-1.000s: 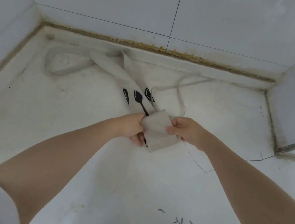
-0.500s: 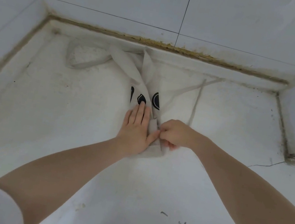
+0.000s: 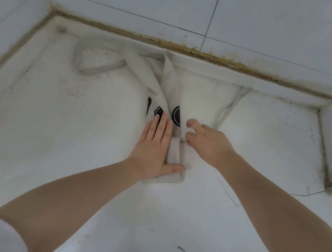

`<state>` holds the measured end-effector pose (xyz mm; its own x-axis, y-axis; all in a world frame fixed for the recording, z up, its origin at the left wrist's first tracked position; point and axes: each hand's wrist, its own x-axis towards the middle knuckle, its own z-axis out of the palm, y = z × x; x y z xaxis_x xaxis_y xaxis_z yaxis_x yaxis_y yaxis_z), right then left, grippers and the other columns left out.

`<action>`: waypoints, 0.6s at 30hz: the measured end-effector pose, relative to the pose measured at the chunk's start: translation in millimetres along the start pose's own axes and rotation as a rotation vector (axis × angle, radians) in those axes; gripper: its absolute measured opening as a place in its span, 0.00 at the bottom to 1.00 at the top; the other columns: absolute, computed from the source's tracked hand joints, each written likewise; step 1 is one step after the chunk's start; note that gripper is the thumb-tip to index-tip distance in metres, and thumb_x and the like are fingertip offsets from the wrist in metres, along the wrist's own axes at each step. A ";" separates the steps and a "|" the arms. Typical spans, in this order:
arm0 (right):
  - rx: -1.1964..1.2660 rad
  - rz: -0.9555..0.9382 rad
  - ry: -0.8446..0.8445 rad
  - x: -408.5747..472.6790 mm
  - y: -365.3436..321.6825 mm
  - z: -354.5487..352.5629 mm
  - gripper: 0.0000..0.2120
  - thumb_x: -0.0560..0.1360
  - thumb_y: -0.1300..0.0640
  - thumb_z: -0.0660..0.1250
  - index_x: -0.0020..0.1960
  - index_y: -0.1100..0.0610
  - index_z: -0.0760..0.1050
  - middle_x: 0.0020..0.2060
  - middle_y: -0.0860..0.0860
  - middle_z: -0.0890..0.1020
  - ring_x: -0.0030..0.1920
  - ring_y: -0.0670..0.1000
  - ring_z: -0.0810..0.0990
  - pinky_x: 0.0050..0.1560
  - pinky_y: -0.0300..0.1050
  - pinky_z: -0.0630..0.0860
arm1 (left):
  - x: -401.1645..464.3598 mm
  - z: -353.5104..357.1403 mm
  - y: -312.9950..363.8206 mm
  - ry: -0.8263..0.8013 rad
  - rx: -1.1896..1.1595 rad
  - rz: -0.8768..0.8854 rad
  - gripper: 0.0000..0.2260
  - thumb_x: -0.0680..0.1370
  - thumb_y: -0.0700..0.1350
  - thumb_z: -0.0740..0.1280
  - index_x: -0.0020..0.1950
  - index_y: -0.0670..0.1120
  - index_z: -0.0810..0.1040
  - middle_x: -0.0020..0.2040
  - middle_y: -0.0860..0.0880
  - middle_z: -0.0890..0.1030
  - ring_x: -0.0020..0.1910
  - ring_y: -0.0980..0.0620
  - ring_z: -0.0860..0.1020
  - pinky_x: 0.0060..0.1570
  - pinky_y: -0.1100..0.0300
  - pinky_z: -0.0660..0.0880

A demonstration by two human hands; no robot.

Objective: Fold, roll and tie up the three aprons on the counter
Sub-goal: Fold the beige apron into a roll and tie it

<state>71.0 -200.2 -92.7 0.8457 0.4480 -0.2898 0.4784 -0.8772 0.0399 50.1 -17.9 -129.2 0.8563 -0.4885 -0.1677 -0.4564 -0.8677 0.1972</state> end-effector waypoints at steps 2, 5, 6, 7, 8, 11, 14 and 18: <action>0.045 -0.026 -0.013 -4.1 5.2 1.9 0.12 0.82 0.54 0.53 0.57 0.57 0.71 0.61 0.51 0.69 0.51 0.55 0.76 0.39 0.47 0.69 | -0.2 -0.3 0.1 0.007 -0.011 -0.001 0.53 0.61 0.77 0.38 0.71 0.41 0.29 0.75 0.42 0.32 0.74 0.43 0.33 0.74 0.51 0.35; 0.027 -0.006 -0.036 -20.7 22.4 1.7 0.10 0.81 0.54 0.54 0.55 0.54 0.73 0.54 0.48 0.74 0.51 0.51 0.77 0.40 0.43 0.68 | 0.2 -0.4 2.3 -0.009 -0.006 0.009 0.54 0.63 0.77 0.42 0.74 0.41 0.31 0.76 0.43 0.34 0.75 0.44 0.34 0.74 0.52 0.37; 0.028 0.018 -0.051 -24.5 26.0 1.8 0.09 0.81 0.55 0.54 0.53 0.53 0.73 0.52 0.47 0.75 0.50 0.51 0.77 0.39 0.42 0.66 | 0.8 -0.7 2.6 -0.023 0.001 0.011 0.53 0.65 0.77 0.45 0.74 0.41 0.32 0.76 0.43 0.34 0.75 0.44 0.35 0.74 0.52 0.38; 0.027 0.037 -0.073 -26.7 27.5 0.8 0.08 0.81 0.56 0.55 0.51 0.53 0.73 0.52 0.47 0.75 0.49 0.51 0.77 0.38 0.41 0.65 | 1.8 -1.0 3.4 -0.036 0.009 0.011 0.53 0.67 0.76 0.49 0.75 0.41 0.33 0.76 0.43 0.35 0.75 0.44 0.36 0.75 0.52 0.39; 0.018 0.046 -0.095 -26.9 26.8 -0.3 0.06 0.80 0.57 0.55 0.50 0.53 0.71 0.51 0.48 0.75 0.48 0.52 0.77 0.38 0.41 0.64 | 2.5 -1.9 4.3 -0.045 0.015 0.008 0.51 0.68 0.74 0.52 0.75 0.41 0.34 0.76 0.44 0.35 0.75 0.44 0.36 0.75 0.52 0.40; 0.004 0.091 -0.128 -23.9 16.9 -1.8 0.08 0.78 0.63 0.56 0.55 0.55 0.70 0.54 0.52 0.72 0.45 0.56 0.76 0.37 0.45 0.65 | 5.3 -1.5 1.8 -0.040 0.003 0.032 0.45 0.72 0.72 0.52 0.77 0.41 0.47 0.77 0.43 0.42 0.76 0.42 0.41 0.75 0.51 0.43; 0.227 0.142 -0.065 -20.8 1.2 6.8 0.18 0.76 0.61 0.61 0.65 0.57 0.66 0.58 0.54 0.69 0.50 0.59 0.77 0.42 0.49 0.73 | 8.8 -1.3 -5.1 0.011 -0.118 0.085 0.37 0.72 0.68 0.47 0.67 0.39 0.67 0.75 0.42 0.58 0.75 0.39 0.54 0.74 0.50 0.51; 0.607 0.181 0.082 -11.5 -21.5 18.0 0.16 0.76 0.60 0.64 0.63 0.61 0.71 0.59 0.57 0.71 0.54 0.57 0.76 0.55 0.47 0.72 | 13.8 -8.4 -13.2 0.092 -0.257 0.102 0.23 0.75 0.58 0.57 0.51 0.38 0.76 0.67 0.41 0.71 0.68 0.42 0.68 0.66 0.51 0.66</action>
<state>46.7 -189.6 -107.4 0.9275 0.2742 -0.2540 0.1276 -0.8711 -0.4743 70.0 -12.4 -126.0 0.8330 -0.5512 -0.0488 -0.4748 -0.7572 0.4486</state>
